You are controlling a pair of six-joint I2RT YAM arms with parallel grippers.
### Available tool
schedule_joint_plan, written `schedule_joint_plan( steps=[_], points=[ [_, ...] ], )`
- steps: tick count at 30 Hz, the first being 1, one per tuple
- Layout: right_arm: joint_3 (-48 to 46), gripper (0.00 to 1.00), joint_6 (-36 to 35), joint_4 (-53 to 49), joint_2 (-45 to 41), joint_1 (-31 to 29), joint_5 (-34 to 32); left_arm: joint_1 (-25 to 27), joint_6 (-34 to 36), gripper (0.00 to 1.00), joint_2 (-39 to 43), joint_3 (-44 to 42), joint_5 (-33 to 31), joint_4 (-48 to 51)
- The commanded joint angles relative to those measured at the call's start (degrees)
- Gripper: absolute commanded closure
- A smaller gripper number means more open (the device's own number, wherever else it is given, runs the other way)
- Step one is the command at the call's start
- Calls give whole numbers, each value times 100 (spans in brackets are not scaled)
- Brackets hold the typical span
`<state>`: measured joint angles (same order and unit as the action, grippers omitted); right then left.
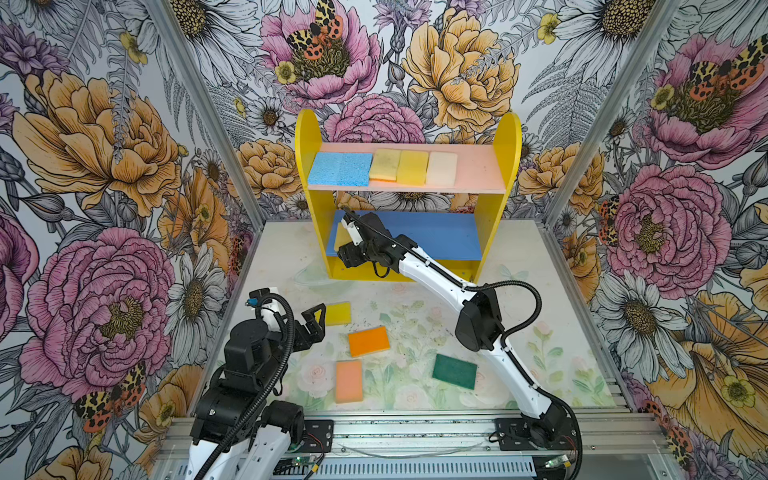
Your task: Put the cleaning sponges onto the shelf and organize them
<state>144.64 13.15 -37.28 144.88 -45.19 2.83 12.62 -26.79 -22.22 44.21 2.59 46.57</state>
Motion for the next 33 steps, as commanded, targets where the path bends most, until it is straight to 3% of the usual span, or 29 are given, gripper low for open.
schedule_joint_plan(
  steps=[1,9,14,25,33],
  points=[
    [-24,24,-509,-357,-166,-183,-245,54,80,1,60,42,78,-11],
    [-102,22,-1088,-370,-217,-297,-849,91,78,1,112,35,57,-9],
    [-318,20,-988,-447,-396,-217,-1189,106,64,1,108,31,23,-8],
    [-1073,19,10,-605,-975,174,310,117,51,1,130,19,-3,-10],
    [-957,19,1533,-78,-896,395,1286,143,33,1,153,17,-28,-7]
  ],
)
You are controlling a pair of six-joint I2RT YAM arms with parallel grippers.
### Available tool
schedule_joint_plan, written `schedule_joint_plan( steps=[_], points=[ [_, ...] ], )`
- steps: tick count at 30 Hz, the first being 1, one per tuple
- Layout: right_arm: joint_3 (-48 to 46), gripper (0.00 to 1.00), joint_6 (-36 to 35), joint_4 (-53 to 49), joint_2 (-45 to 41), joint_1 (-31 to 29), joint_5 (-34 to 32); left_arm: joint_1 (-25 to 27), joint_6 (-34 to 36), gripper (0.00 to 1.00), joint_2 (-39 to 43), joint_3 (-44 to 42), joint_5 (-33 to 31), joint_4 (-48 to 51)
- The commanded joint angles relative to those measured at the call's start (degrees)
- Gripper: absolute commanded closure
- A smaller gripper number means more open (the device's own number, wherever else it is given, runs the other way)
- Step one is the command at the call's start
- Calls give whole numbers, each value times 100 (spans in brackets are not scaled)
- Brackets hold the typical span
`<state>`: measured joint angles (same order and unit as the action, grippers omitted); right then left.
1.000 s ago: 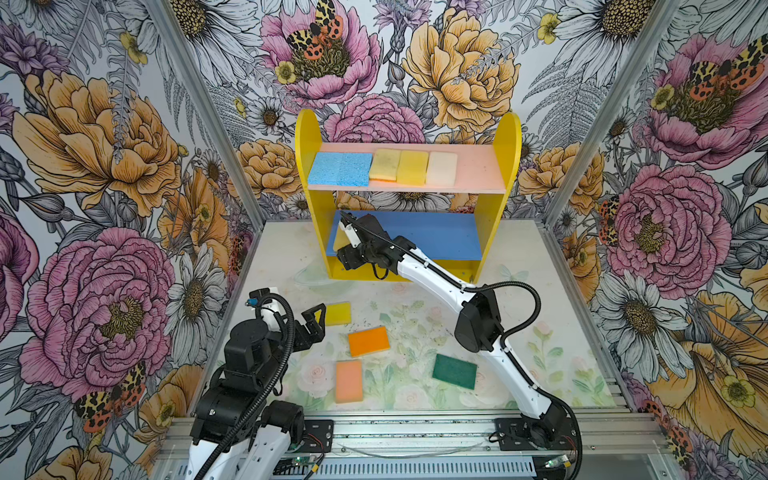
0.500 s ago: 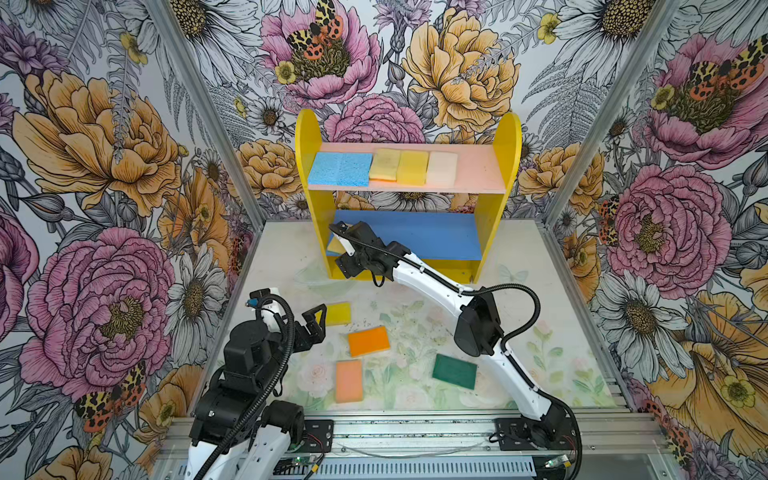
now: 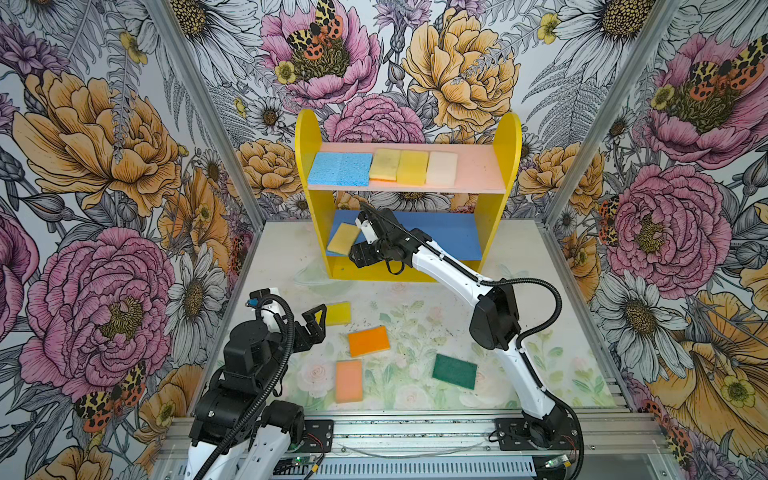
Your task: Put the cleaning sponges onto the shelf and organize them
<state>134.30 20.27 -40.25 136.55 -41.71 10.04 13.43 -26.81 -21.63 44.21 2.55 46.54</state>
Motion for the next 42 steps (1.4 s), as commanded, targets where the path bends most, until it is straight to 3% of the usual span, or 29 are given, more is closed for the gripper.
schedule_joint_plan(
  steps=[1,12,18,28,34,42],
  points=[
    [97,19,1039,381,-6,73,688,70,41,1,104,18,-28,-1],
    [1225,19,1957,742,1112,141,1046,189,18,1,132,19,-124,29],
    [1382,19,1887,1091,1397,155,925,219,18,1,127,13,-129,30],
    [1418,18,1761,1927,1663,242,1431,230,25,1,31,27,-114,30],
    [1211,18,1664,1921,1475,298,1255,235,25,1,-14,25,-105,30],
    [-100,16,935,1932,166,251,466,239,42,1,-131,30,-51,30]
  ],
)
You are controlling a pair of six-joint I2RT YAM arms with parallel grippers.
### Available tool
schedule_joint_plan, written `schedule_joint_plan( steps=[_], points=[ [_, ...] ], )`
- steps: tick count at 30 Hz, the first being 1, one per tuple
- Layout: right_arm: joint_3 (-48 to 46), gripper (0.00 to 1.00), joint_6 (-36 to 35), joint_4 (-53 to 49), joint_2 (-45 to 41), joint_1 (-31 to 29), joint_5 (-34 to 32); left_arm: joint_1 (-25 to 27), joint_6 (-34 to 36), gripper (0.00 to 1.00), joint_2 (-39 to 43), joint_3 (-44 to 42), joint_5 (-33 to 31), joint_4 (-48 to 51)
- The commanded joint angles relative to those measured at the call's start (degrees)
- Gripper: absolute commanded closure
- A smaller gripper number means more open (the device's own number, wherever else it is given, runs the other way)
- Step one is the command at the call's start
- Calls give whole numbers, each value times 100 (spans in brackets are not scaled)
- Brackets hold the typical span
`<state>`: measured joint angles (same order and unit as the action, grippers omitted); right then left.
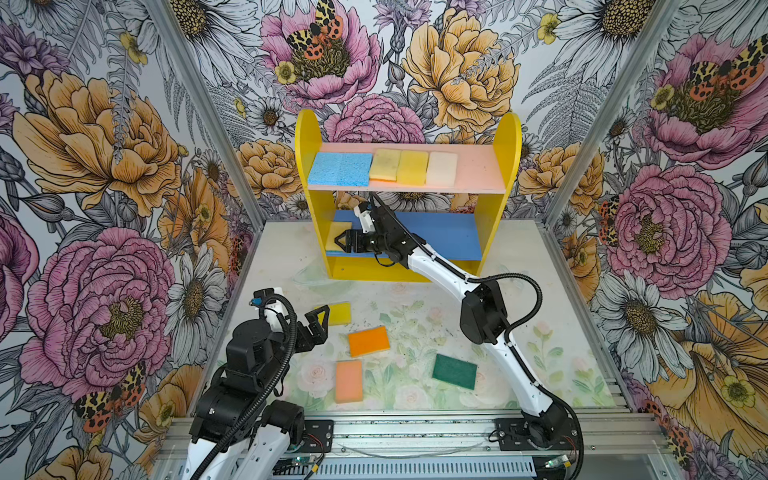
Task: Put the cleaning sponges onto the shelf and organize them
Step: 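Withdraw the right gripper and lower both grippers toward the green sponge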
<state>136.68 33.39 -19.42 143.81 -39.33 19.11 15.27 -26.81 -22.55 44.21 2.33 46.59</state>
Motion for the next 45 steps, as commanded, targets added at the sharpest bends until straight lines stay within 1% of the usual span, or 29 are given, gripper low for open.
schedule_joint_plan(
  steps=[1,4,6,7,8,9,11,13,16,18,21,23,26,29,32,34,36,39,42,44,45],
  points=[
    [-467,16,-423,-150,-710,14,-493,56,36,1,-48,33,-22,21],
    [-920,15,-588,-155,-1190,-29,-565,55,48,1,-73,44,6,17],
    [-1372,12,-747,-161,-1574,-102,-641,55,44,1,-108,48,39,17],
    [-1682,9,-837,-156,-1820,-150,-703,64,40,1,-139,57,77,17],
    [-2039,4,-911,-158,-2118,-200,-770,64,25,1,-189,62,126,4],
    [-2364,1,-990,-160,-2396,-245,-825,62,12,1,-241,72,189,8],
    [-3274,1,-1111,-163,-3093,-360,-986,55,-113,1,-414,94,466,-17],
    [-4250,1,-1077,-167,-3857,-416,-1051,55,-338,1,-572,-9,805,-125],
    [-5576,1,-631,-534,-4830,-352,-848,183,-775,1,-865,-352,1280,-409],
    [-6278,0,-348,-1091,-5374,-320,-792,568,-972,1,-1179,-538,1247,-570],
    [-7309,2,181,-1941,-6228,-303,-945,1806,-1237,1,-1740,-630,400,-768],
    [-7992,3,533,-2354,-6774,-303,-903,2575,-1472,1,-2208,-670,72,-1101],
    [-8776,3,955,-2787,-7460,-300,-932,3315,-1770,1,-2852,-712,-37,-1602],
    [-9546,4,1384,-2832,-8001,-243,-912,3790,-1915,1,-3402,-702,-66,-1961],
    [-10033,4,1702,-2823,-8234,-211,-927,4140,-2072,1,-3888,-725,73,-2457],
    [-10167,6,1754,-2822,-8281,-202,-1023,4289,-2146,1,-4098,-712,56,-2624],
    [-10263,8,1761,-2804,-8280,-173,-1136,4356,-2209,1,-4218,-712,53,-2780],
    [-10316,14,1711,-2753,-8207,-120,-1241,4388,-2280,1,-4256,-720,71,-2889],
    [-10417,23,1680,-2579,-8233,-46,-1254,4388,-2300,1,-4193,-754,46,-2900],
    [-10544,34,1704,-2382,-8259,20,-1211,4379,-2311,1,-4133,-805,41,-2897],
    [-10601,38,1714,-2300,-8271,41,-1183,4380,-2329,1,-4119,-836,41,-2892]
  ],
)
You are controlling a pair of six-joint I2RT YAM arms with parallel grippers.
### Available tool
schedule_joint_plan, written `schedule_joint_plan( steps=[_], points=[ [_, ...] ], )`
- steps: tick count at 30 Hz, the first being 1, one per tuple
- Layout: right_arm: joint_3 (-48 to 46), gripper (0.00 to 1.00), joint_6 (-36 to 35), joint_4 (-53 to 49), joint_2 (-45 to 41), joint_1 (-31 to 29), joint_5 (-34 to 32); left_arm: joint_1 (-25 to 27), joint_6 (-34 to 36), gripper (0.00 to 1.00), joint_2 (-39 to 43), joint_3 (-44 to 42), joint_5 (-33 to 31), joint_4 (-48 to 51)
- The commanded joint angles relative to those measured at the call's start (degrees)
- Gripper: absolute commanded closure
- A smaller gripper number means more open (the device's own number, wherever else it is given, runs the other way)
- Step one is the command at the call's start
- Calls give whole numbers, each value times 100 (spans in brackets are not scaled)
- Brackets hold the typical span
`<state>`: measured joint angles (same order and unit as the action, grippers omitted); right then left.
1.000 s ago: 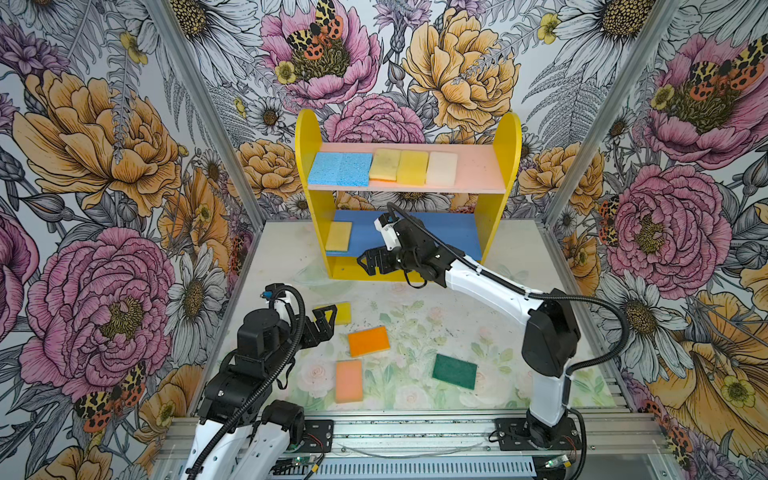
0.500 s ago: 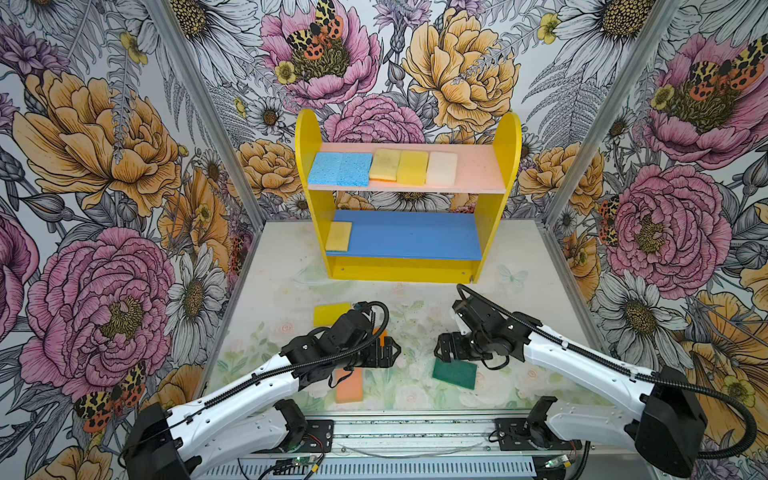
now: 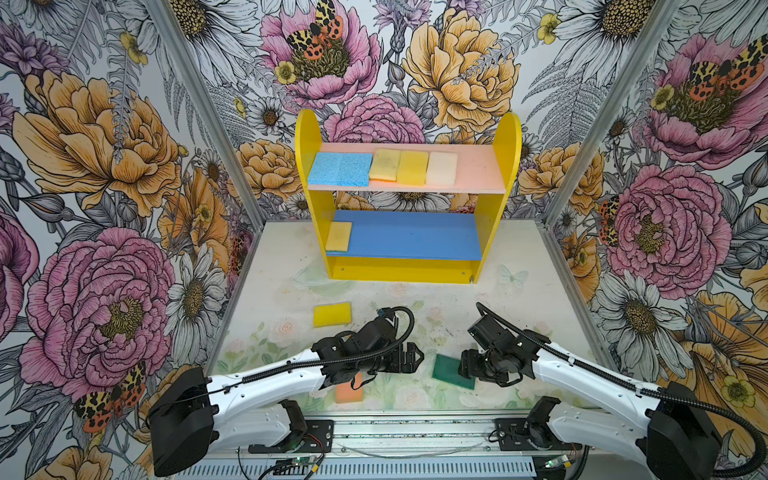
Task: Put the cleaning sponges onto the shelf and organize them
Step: 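Withdraw the right gripper and lower both grippers toward the green sponge, then grasp the green scrubber sponge with the right gripper and lift it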
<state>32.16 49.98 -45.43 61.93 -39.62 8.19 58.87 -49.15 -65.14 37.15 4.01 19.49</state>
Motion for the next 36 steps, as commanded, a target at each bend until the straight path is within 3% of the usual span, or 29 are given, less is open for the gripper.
schedule_joint_plan(
  steps=[1,6,14,18,25,36],
  points=[
    [-221,40,80,388,-85,94,-55,14,-112,1,173,-166,-128,-189],
    [-516,51,169,729,-89,189,51,-25,-173,1,315,-301,-112,-190],
    [-796,89,491,1349,-369,209,205,-352,-609,1,611,-928,367,-1206],
    [-734,100,730,1559,-539,209,274,-470,-929,1,737,-1240,434,-1762],
    [-350,100,1441,2111,-849,209,265,-640,-1230,1,977,-1552,283,-2509],
    [135,100,2489,3800,-539,193,624,-614,-1453,5,738,-1610,-305,-3723]
  ],
)
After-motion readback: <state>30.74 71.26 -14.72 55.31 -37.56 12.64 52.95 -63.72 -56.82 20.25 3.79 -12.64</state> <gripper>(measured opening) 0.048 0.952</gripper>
